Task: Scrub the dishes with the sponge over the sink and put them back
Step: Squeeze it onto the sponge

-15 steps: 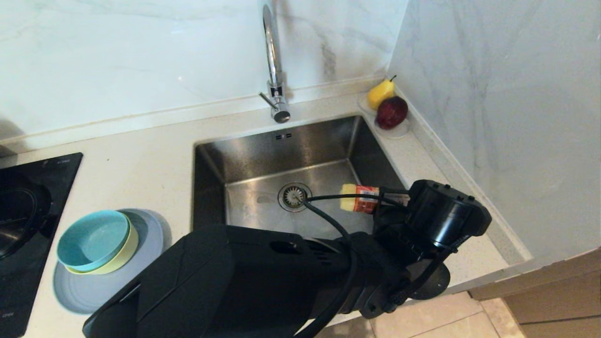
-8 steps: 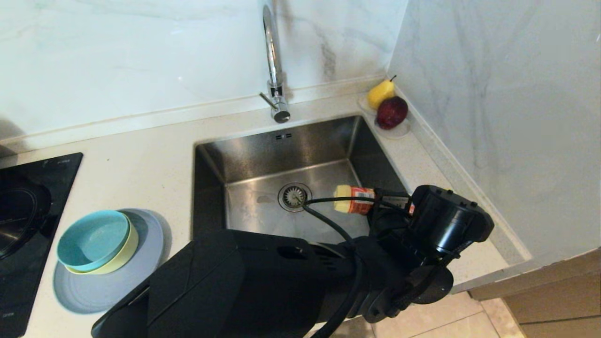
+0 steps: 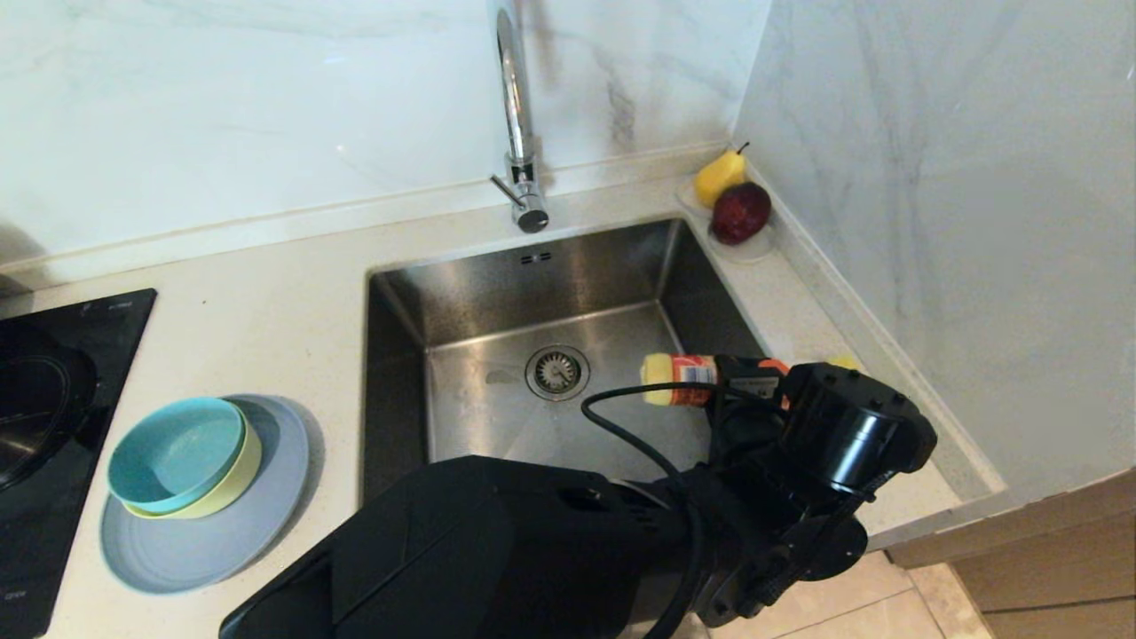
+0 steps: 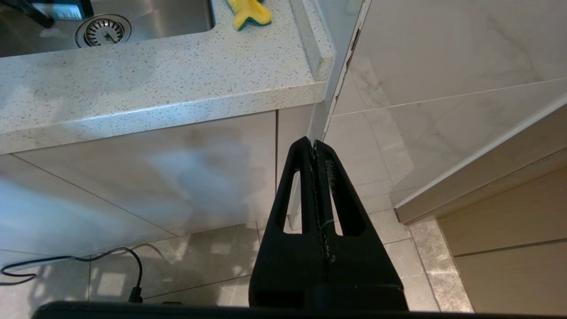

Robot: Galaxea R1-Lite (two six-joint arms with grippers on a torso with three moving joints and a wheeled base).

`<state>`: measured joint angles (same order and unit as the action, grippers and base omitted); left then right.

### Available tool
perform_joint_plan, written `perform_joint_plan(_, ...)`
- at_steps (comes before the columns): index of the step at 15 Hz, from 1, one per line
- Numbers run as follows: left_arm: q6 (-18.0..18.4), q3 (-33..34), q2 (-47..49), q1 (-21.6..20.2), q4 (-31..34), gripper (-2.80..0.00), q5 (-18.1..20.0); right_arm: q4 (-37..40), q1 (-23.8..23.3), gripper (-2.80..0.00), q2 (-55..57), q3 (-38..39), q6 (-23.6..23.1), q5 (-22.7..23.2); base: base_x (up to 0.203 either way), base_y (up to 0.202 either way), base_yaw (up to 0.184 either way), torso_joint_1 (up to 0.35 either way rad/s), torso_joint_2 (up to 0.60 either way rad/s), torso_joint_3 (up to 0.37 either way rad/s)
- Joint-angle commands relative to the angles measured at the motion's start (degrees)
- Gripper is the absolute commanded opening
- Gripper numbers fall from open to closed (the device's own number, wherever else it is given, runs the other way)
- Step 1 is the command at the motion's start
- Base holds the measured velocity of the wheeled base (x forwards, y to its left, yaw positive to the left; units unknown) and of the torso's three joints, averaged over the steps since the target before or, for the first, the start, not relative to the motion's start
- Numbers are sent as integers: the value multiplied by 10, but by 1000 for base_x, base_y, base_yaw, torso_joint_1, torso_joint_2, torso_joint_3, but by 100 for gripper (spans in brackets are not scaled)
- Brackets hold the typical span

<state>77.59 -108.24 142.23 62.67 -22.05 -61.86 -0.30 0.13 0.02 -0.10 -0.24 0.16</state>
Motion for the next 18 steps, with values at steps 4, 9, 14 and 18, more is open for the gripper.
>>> perform_joint_plan(4,20,-1,15,0,-2,-280,-41,0,0,-280,0,0,0,0,0,0,0,0,0,0)
perform_joint_plan(9,24,-1,19,-1,-7,-280,-43,0,0,-280,0,0,0,0,0,0,0,0,0,0)
perform_joint_plan(14,27,-1,20,-1,-63,-280,-43,0,0,-280,0,0,0,0,0,0,0,0,0,0)
perform_joint_plan(18,47,-1,17,-1,-62,-280,-42,0,0,-280,0,0,0,0,0,0,0,0,0,0)
